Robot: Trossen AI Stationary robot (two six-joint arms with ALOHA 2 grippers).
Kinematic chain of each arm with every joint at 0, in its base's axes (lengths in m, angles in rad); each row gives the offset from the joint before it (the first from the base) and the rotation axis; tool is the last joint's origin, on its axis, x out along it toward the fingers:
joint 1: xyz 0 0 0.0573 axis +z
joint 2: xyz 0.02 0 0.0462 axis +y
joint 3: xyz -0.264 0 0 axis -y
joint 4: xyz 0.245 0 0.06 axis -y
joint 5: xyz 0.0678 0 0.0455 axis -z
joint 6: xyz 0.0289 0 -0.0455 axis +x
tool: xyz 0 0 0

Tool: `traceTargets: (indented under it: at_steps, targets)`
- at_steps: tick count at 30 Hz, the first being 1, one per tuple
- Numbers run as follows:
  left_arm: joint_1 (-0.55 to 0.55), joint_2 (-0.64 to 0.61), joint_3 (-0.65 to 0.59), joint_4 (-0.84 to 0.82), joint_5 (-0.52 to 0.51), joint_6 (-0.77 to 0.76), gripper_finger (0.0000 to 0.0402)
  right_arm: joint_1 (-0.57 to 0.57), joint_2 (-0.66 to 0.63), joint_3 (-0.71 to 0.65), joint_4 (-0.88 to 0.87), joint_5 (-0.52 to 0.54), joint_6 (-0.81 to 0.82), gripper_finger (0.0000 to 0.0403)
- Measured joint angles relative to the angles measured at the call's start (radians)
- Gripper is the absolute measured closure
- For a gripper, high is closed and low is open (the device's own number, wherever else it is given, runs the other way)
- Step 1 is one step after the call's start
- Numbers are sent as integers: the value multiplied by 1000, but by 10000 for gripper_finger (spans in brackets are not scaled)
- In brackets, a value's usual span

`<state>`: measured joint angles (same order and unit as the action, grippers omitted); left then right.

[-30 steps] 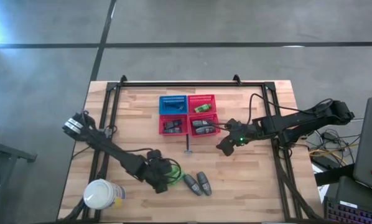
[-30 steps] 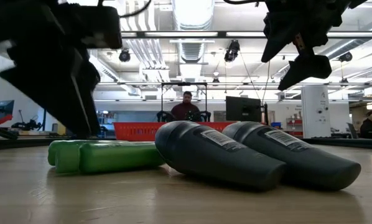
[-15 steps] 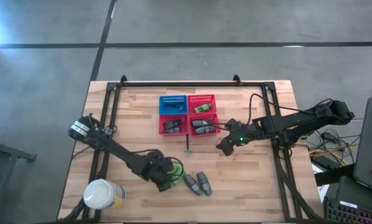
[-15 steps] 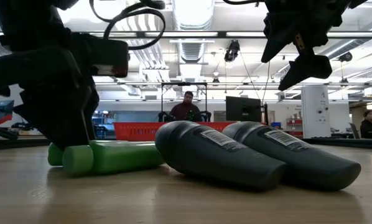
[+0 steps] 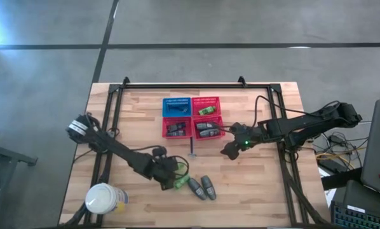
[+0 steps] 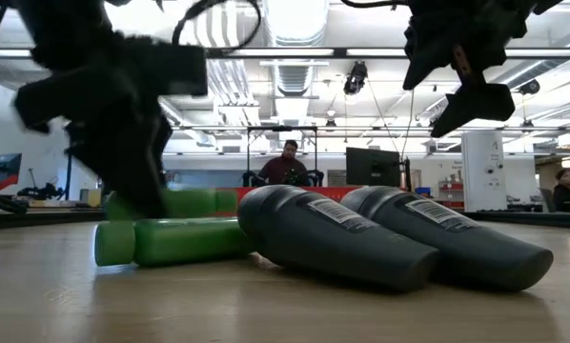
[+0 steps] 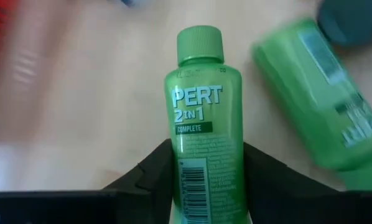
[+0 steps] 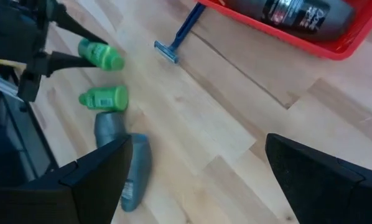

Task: Pick & Place Travel size toiletries
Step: Put the shampoo into the top red bin

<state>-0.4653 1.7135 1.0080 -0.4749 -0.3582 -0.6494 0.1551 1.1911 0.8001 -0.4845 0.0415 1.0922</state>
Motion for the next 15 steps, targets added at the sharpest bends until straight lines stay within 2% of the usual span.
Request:
traceTargets:
  at_steps: [6, 10, 15]
  targets:
    - [48, -118, 0, 2, -106, 175, 240, -4, 4, 0, 171, -28, 70, 39]
    - [86, -199, 0, 83, -160, 332, 243, -22, 4, -1, 300, -27, 113, 39]
    - [147, -270, 1, 219, -161, 452, 243, -52, 4, -4, 324, -23, 146, 39]
